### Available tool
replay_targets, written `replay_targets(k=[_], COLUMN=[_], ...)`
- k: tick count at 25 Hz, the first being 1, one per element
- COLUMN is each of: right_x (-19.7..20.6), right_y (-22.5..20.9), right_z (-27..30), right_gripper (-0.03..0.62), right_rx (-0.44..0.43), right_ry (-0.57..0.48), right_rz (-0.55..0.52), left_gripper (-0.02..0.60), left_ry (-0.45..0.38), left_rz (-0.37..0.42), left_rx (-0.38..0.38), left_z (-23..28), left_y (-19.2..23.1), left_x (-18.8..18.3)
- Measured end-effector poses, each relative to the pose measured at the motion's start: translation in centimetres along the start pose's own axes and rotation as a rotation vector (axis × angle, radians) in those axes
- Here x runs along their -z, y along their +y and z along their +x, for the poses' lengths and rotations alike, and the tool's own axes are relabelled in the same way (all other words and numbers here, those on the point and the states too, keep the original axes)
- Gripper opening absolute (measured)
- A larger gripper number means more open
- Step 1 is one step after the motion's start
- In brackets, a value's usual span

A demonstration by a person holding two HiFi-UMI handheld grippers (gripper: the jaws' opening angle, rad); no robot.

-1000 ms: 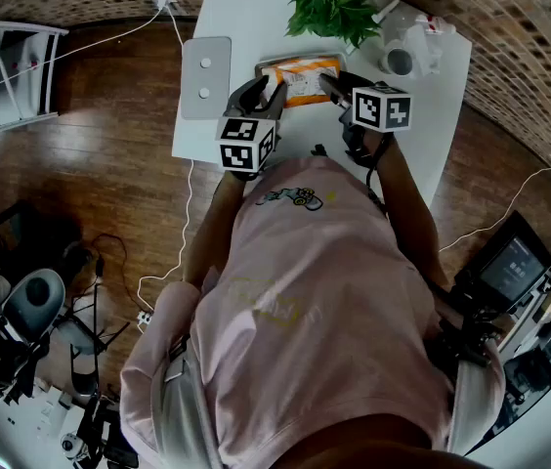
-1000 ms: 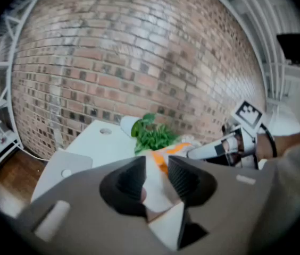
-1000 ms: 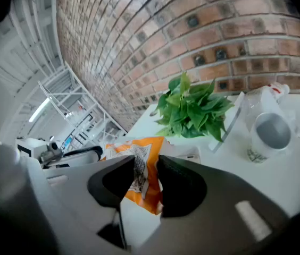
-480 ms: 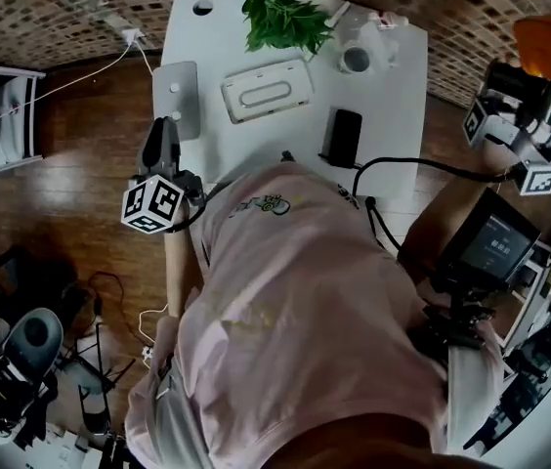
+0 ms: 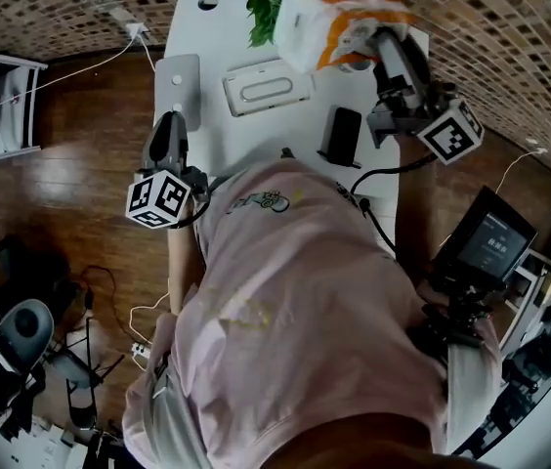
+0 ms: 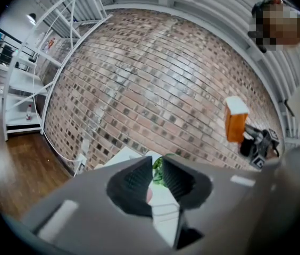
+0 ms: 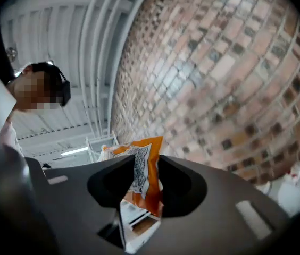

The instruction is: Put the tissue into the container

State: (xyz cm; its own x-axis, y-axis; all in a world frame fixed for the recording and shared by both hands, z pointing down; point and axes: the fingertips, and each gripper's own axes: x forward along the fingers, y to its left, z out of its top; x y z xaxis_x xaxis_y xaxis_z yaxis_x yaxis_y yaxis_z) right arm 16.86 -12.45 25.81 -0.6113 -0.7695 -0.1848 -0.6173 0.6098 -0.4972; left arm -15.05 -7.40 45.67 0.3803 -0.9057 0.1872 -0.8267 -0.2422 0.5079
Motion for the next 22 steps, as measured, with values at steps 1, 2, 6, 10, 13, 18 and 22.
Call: replay_targets(k=[1, 2, 6, 10, 13, 18, 22], right_x=[4.1, 7.8, 16.2, 18.6, 21.1, 21.9, 14.1], right_y=[-1.1, -2.2, -6.1, -6.7, -6.5, -8.9, -4.3], right_z=[0.4, 0.5, 0.4, 0.4, 0.0, -0.4, 2.0], right_gripper=[0.14, 0.14, 0.14, 0.138, 0.138, 0.132, 0.137], right_rx=[0.022, 0.036, 0.142, 0.185, 0.208, 0.331, 0.262], right_ry=[0.099, 0.182, 0.376, 0.503, 0.597, 0.672, 0.69], right_rz=[0.041, 0.095, 0.255, 0.295, 0.288, 0.252, 0.178], left_gripper=[0.06, 0.058, 0.041, 0.123, 0.205, 0.149, 0.149], left_ry=[0.006, 0.011, 0.038, 0.172, 0.241, 0.293, 0.307], left_rz=[0.007, 0.016, 0.078, 0.125, -0.014, -0.266, -0.264], left_rx=[-0.008, -0.019, -0.029, 0.211, 0.415, 0.477, 0.528], left_z=[-0.2, -0.4, -1.3, 1.2, 4.6, 9.0, 7.4], left_y=[0.0, 0.0, 0.3, -4.0, -8.4, -10.2, -14.4], left_x=[0.3, 0.5, 0.8, 2.6, 4.0, 4.5, -3.1])
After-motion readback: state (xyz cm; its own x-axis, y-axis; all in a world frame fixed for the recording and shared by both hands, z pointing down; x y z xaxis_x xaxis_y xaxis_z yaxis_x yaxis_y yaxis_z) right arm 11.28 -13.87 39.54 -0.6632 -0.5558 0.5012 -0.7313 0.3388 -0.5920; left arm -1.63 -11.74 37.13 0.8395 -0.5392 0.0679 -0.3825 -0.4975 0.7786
